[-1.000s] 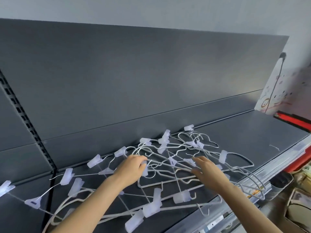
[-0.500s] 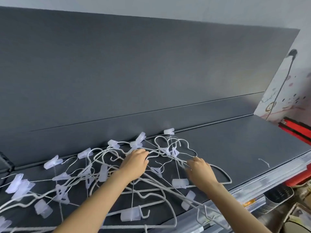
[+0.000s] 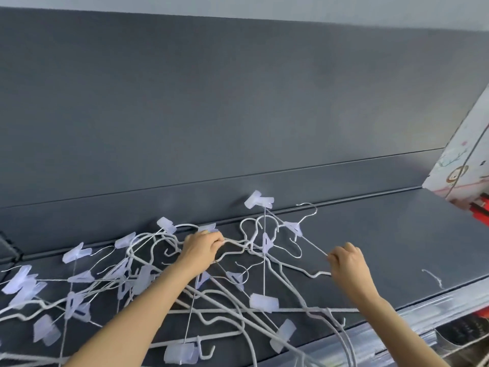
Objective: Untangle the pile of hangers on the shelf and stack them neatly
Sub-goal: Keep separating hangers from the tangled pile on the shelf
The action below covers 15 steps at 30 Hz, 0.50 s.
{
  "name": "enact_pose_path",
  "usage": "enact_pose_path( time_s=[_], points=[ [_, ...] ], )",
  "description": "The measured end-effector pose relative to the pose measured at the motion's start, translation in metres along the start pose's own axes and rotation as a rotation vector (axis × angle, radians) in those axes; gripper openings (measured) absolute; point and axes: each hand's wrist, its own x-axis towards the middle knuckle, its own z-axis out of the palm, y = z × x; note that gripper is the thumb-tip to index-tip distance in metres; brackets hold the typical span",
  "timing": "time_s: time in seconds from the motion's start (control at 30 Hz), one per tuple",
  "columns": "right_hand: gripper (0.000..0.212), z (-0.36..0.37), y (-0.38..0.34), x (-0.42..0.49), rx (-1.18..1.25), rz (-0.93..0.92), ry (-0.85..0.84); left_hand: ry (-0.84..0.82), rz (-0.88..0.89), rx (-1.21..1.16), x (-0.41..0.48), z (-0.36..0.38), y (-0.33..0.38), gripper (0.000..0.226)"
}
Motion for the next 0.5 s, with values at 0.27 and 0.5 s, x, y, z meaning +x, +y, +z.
enact_pose_path(
  time_s=[0.27, 0.5],
  points=[
    [0.023, 0.01, 0.034, 0.003, -0.026, 0.214, -0.01, -0.019, -0.003, -0.023, -0.001, -0.004, -0.014, 0.021],
    [0.015, 0.001, 0.007, 0.001, -0.25, 0.255, -0.059, -0.108, -0.038, 0.117, -0.003, -0.006, -0.025, 0.025]
  ],
)
